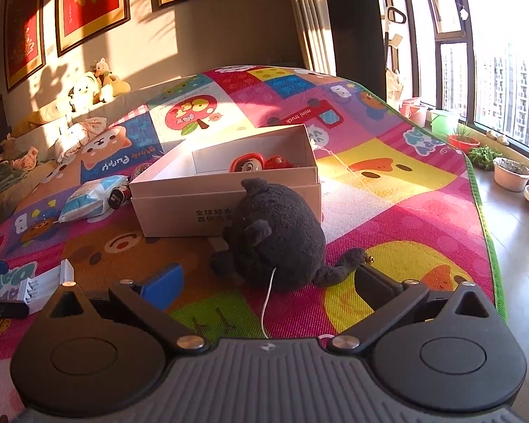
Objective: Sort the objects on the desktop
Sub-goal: 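Grasp the white battery charger with the left gripper while the right holds the plush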
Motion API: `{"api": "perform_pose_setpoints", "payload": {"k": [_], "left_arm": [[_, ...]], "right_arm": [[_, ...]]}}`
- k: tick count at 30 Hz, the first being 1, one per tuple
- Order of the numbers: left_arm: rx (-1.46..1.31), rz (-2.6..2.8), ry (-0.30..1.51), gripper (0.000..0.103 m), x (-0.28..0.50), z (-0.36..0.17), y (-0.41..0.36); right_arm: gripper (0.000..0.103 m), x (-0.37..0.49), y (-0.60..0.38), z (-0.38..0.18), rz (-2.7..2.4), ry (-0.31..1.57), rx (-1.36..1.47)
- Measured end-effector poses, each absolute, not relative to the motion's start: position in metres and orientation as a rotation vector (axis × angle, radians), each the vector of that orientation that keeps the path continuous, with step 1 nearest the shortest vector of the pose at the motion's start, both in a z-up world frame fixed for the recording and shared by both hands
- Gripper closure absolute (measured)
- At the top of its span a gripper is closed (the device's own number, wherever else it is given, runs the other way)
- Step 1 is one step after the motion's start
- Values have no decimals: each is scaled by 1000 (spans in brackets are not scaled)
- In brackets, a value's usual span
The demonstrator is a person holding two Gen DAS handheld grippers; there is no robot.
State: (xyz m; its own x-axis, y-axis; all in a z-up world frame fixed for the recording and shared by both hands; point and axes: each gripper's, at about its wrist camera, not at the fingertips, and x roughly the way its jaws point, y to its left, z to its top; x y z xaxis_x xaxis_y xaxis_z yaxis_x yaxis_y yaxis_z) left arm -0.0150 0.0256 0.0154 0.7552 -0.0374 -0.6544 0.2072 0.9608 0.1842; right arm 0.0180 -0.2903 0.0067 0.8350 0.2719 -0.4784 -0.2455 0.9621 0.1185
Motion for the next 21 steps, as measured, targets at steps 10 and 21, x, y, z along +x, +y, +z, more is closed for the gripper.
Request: {"api": "perform_pose_setpoints", "payload": {"k": [10, 21], "left_arm": [[58, -65, 672, 3, -7, 26, 60], [23, -176, 652, 1, -18, 7, 26]], "right_arm": [[0, 22, -307, 19, 278, 494, 147], [36, 102, -357, 8, 175, 687, 499]]}}
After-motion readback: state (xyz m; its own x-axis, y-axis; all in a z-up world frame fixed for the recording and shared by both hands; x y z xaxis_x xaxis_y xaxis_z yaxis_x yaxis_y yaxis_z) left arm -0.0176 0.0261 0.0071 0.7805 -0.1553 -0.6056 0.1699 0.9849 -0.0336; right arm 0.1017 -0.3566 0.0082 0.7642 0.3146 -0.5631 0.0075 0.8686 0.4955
